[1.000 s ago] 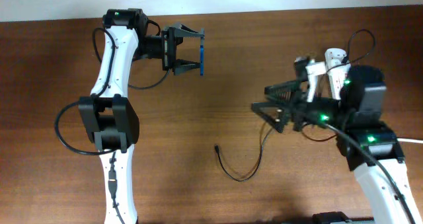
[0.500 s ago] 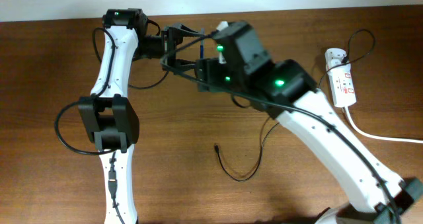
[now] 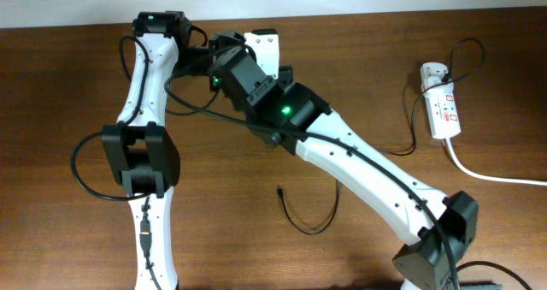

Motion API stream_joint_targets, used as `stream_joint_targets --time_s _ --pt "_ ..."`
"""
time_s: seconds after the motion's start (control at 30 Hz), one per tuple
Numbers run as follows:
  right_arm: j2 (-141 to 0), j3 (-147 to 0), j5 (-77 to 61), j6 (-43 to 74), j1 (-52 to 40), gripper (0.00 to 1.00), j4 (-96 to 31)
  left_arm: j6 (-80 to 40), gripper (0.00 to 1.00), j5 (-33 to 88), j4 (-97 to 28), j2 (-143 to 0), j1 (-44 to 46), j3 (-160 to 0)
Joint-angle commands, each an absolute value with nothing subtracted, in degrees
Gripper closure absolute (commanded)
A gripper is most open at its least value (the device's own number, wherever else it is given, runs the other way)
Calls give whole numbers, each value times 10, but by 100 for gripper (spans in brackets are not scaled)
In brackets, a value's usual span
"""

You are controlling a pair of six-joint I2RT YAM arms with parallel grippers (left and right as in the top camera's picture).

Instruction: Plug charger to phone and switch on socket

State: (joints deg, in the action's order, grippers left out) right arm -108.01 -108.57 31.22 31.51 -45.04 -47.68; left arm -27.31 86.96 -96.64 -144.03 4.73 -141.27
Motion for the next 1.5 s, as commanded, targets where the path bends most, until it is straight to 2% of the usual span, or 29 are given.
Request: stream_joint_targets --time_s 0.0,0.2,0.53,0.7,0.73,0.8,0.87,0.9,1.0,1.1,1.13,1.33,1.37,1.4,1.47 --pt "-1081 -1098 302 318 -435 51 -473 -274 21 892 -967 -1440 45 -1427" --pt "-1081 -1098 270 318 -434 67 -453 -274 20 892 -967 -1440 45 -1427" --pt "-1081 -1098 276 318 -434 81 -454 -273 21 902 -967 -1440 45 -1427" --pt "-1081 -1098 276 320 -434 90 -455 -273 19 902 -967 -1440 45 -1427" --pt "-1081 -1098 276 321 -435 94 -455 -273 18 902 -967 -1440 45 -1427" --pt "-1081 -1098 276 340 -435 96 -452 -273 18 902 -967 -1440 45 -1427" --pt "-1079 -1098 293 429 -435 96 -452 -274 5 902 -967 -1440 44 -1427" --pt "-1078 -1098 311 495 -434 96 -451 -274 3 902 -967 -1440 44 -1427" --pt "-1070 -1098 343 689 -434 96 -451 -274 1 901 -967 -1440 44 -1427" --pt "-1054 -1098 332 963 -434 96 -456 -277 1 902 -967 -1440 44 -1427" --pt "-1053 -1098 317 993 -434 96 -456 -289 0 902 -967 -1440 44 -1427" --pt "-1054 -1098 274 1145 -434 96 -456 -347 40 902 -967 -1440 44 -1427" --pt "-1054 -1098 274 1145 -434 96 -457 -353 46 902 -967 -1440 44 -1427" --pt "-1054 -1098 269 1145 -435 96 -462 -354 49 902 -967 -1440 44 -1427" --pt "-1054 -1098 256 1145 -435 96 -462 -356 62 902 -967 -1440 44 -1427"
